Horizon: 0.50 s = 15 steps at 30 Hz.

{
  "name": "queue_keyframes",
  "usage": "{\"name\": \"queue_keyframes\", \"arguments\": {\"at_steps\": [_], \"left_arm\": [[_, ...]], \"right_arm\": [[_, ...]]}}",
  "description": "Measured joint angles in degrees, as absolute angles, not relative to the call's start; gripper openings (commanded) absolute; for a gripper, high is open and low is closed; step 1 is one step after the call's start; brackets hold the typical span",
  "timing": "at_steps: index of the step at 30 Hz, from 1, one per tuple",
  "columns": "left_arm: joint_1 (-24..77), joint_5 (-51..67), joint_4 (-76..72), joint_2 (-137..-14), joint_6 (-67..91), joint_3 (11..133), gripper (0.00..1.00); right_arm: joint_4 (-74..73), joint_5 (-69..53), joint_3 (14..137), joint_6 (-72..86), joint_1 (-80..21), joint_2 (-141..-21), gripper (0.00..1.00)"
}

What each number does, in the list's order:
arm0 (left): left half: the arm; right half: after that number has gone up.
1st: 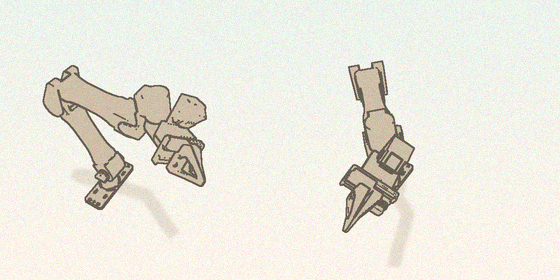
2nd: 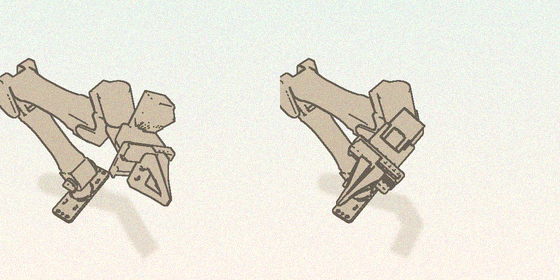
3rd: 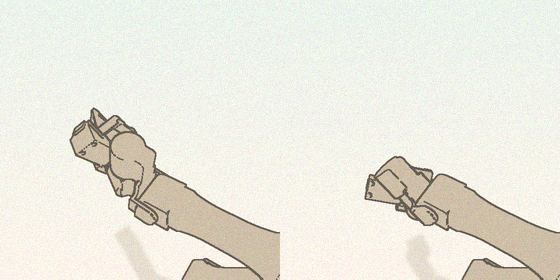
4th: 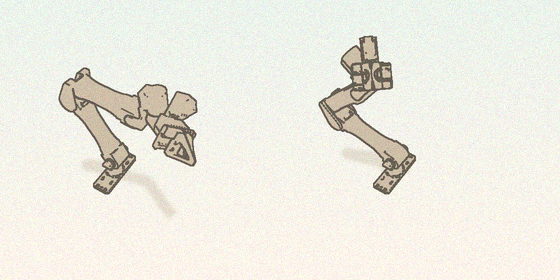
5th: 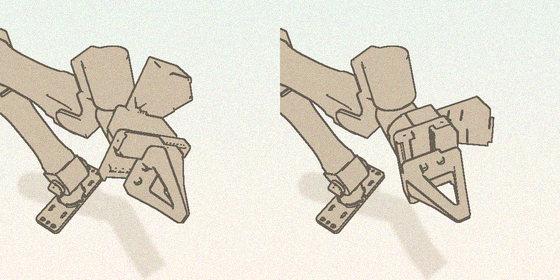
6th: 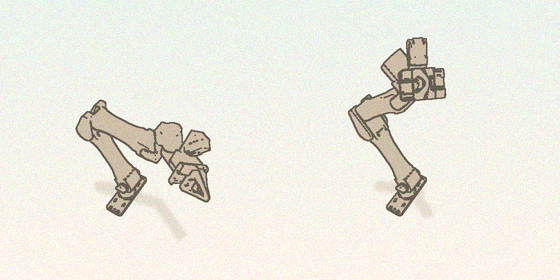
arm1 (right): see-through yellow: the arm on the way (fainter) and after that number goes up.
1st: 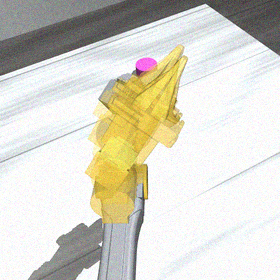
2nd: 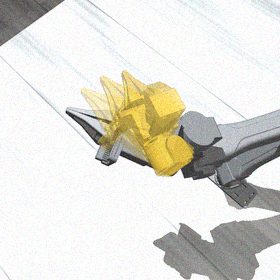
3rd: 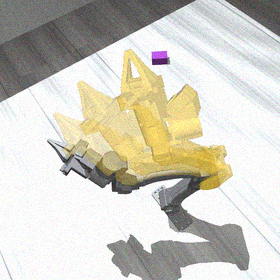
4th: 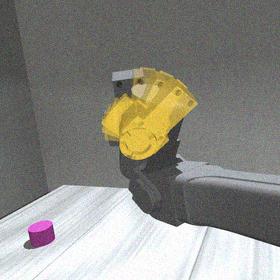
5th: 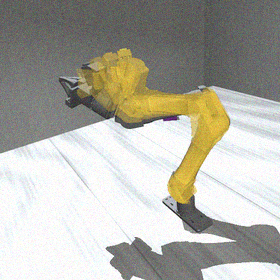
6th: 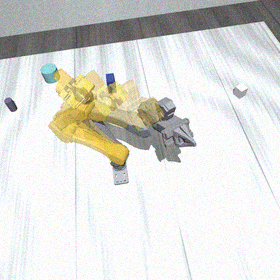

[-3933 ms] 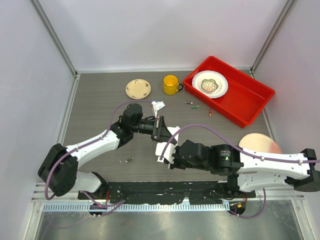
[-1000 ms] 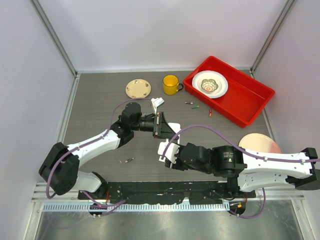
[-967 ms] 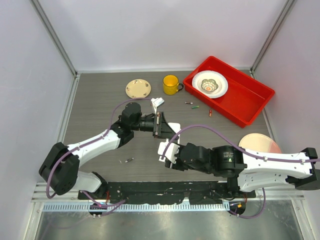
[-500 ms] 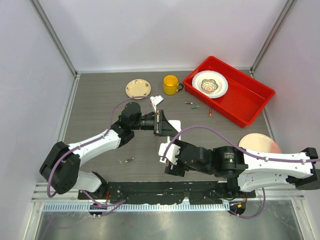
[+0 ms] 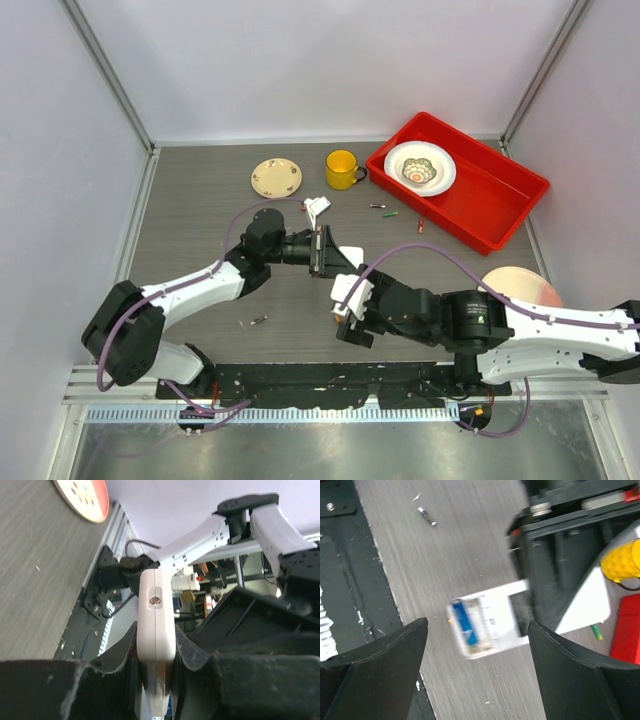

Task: Load the batteries into the remote control
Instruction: Load the battery into the remote control.

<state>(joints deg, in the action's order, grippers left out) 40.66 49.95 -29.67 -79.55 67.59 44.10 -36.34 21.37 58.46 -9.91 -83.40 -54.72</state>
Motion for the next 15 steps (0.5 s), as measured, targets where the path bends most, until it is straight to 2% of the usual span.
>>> {"name": "queue_keyframes", "arguments": {"at_steps": [15], "left_arm": [[41.98, 51.88, -30.28, -81.08, 68.6, 42.96, 0.0]], "right_arm": [[-34.7, 25.1, 57.71, -9.13, -82.87, -50.39, 0.89]]}}
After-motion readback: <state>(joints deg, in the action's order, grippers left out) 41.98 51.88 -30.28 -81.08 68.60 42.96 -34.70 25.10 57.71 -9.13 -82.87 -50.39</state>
